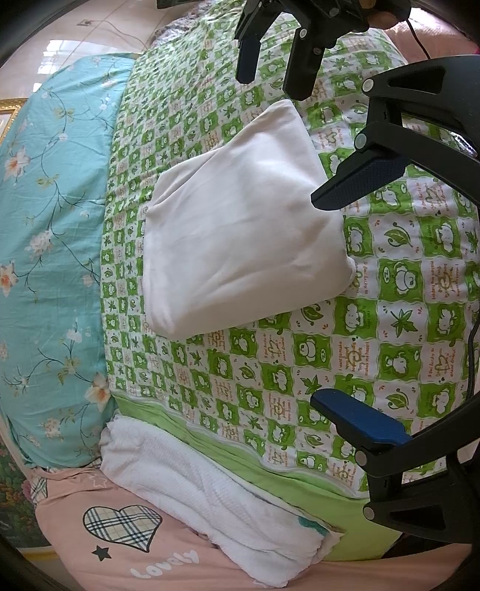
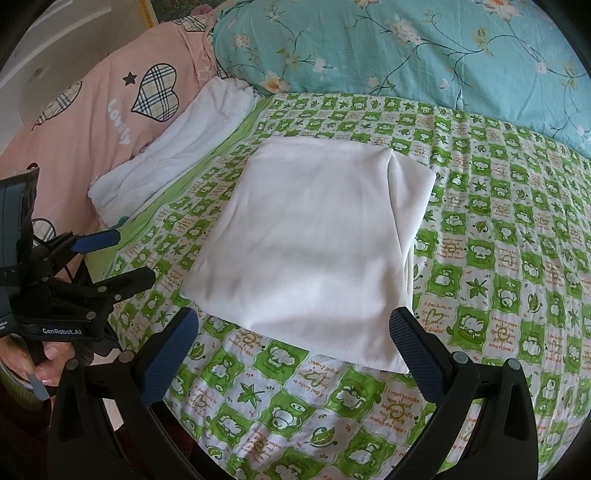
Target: Fold large clothes
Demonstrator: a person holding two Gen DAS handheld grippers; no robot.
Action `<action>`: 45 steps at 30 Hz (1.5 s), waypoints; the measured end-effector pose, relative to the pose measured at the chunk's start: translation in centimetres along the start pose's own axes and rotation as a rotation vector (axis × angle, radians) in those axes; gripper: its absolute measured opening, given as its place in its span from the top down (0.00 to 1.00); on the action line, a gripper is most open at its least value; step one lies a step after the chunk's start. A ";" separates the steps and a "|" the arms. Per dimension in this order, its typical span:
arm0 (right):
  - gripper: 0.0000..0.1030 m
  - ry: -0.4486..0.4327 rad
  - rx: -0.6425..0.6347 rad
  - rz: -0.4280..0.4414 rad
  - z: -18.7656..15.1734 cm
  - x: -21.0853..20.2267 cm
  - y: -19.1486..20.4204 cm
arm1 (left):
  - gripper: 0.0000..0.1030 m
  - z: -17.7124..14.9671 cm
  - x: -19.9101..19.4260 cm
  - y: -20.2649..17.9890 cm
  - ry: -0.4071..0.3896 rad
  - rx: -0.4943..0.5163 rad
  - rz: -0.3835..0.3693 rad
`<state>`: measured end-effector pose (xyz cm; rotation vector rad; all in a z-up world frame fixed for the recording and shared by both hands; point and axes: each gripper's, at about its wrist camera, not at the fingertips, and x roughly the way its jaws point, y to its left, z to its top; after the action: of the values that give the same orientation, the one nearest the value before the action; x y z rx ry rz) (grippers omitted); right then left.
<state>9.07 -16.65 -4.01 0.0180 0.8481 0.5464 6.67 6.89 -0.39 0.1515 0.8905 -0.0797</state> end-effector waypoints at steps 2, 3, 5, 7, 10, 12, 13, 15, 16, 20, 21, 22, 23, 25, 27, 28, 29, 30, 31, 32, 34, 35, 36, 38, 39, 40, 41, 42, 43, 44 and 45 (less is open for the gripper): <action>0.00 0.000 0.000 0.001 0.1 0.0 0.0 | 0.05 0.0 0.0 0.0 0.000 -0.001 0.000; 0.00 0.000 0.001 0.001 0.1 0.1 0.0 | 0.05 0.0 0.0 0.0 0.001 -0.001 0.001; 0.00 0.000 0.001 0.001 0.0 0.0 0.0 | 0.05 -0.1 0.0 0.0 0.001 0.000 0.001; 0.00 0.000 0.000 0.001 0.1 0.1 0.0 | 0.05 0.2 0.1 0.1 0.002 0.001 0.001; 0.00 0.001 0.002 -0.002 0.0 0.1 0.0 | 0.05 0.2 0.1 0.0 0.001 0.000 0.001; 0.00 0.002 0.005 -0.001 0.3 0.2 -0.2 | 0.05 0.2 0.1 0.0 0.001 -0.001 0.000; 0.00 0.003 0.006 -0.002 0.4 0.3 -0.2 | 0.05 0.4 0.2 0.1 0.001 -0.002 -0.002; 0.00 0.005 0.009 -0.003 0.6 0.5 -0.4 | 0.05 0.8 0.4 0.2 0.000 -0.001 -0.003; 0.00 0.005 0.009 -0.001 0.6 0.5 -0.6 | 0.05 1.0 0.5 0.3 0.000 0.000 -0.003; 0.00 0.006 0.006 0.003 0.7 0.6 -0.8 | 0.05 1.4 0.7 0.3 -0.002 0.001 -0.001; 0.00 0.006 0.006 0.004 0.8 0.7 -0.8 | 0.05 1.4 0.7 0.2 -0.002 -0.001 0.000; 0.00 0.006 0.004 0.006 0.9 0.7 -1.0 | 0.05 1.4 0.7 0.3 -0.003 -0.001 0.000; 0.00 0.006 0.004 0.006 0.8 0.8 -1.0 | 0.05 1.6 0.8 0.2 -0.002 -0.001 0.000; 0.00 0.006 0.004 0.007 0.9 0.8 -1.1 | 0.05 1.6 0.7 0.1 -0.002 -0.002 0.002; 0.00 0.007 0.004 0.007 1.0 0.9 -1.2 | 0.05 1.5 0.6 0.1 -0.003 -0.003 0.003; 0.00 0.008 0.004 0.006 1.0 0.9 -1.2 | 0.05 1.5 0.6 0.0 -0.003 -0.003 0.005; 0.00 0.008 0.004 0.007 1.1 0.9 -1.3 | 0.05 1.6 0.6 0.0 -0.002 -0.003 0.005; 0.00 0.008 0.005 0.008 1.1 0.9 -1.3 | 0.05 1.7 0.7 -0.1 -0.002 -0.003 0.005; 0.00 0.008 0.005 0.008 1.1 0.9 -1.4 | 0.05 1.6 0.7 -0.1 -0.002 -0.004 0.005; 0.00 0.008 0.004 0.006 1.1 0.9 -1.3 | 0.05 1.6 0.7 -0.1 -0.002 -0.003 0.005; 0.00 0.008 0.004 0.008 1.1 1.0 -1.4 | 0.05 1.7 0.7 -0.1 -0.002 -0.002 0.007; 0.00 0.009 0.004 0.009 1.2 1.0 -1.4 | 0.05 1.8 0.8 -0.1 -0.001 -0.003 0.006; 0.00 0.009 0.004 0.009 1.3 1.1 -1.5 | 0.05 1.8 0.8 -0.1 -0.001 -0.003 0.005; 0.00 0.008 0.005 0.010 1.3 1.1 -1.5 | 0.05 1.8 0.8 -0.1 -0.002 -0.003 0.008; 0.00 0.008 0.006 0.011 1.3 1.1 -1.6 | 0.05 1.9 0.9 -0.1 -0.001 -0.003 0.009; 0.00 0.008 0.005 0.011 1.3 1.1 -1.6 | 0.05 1.9 0.9 -0.1 -0.002 -0.003 0.008; 0.00 0.007 0.006 0.011 1.3 1.1 -1.7 | 0.05 2.0 0.9 -0.1 0.000 -0.005 0.008; 0.00 0.007 0.008 0.011 1.4 1.2 -1.8 | 0.05 2.0 1.0 -0.1 0.001 -0.005 0.008; 0.00 0.007 0.010 0.011 1.5 1.3 -1.9 | 0.05 2.1 1.1 0.0 0.001 -0.005 0.008; 0.00 0.007 0.011 0.012 1.5 1.3 -2.0 | 0.05 2.1 1.2 0.0 0.002 -0.006 0.007; 0.00 0.007 0.012 0.012 1.5 1.4 -2.0 | 0.05 2.2 1.2 0.0 0.002 -0.007 0.006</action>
<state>11.81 -17.45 -4.41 0.0323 0.8590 0.5523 9.14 6.50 0.02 0.1474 0.8920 -0.0711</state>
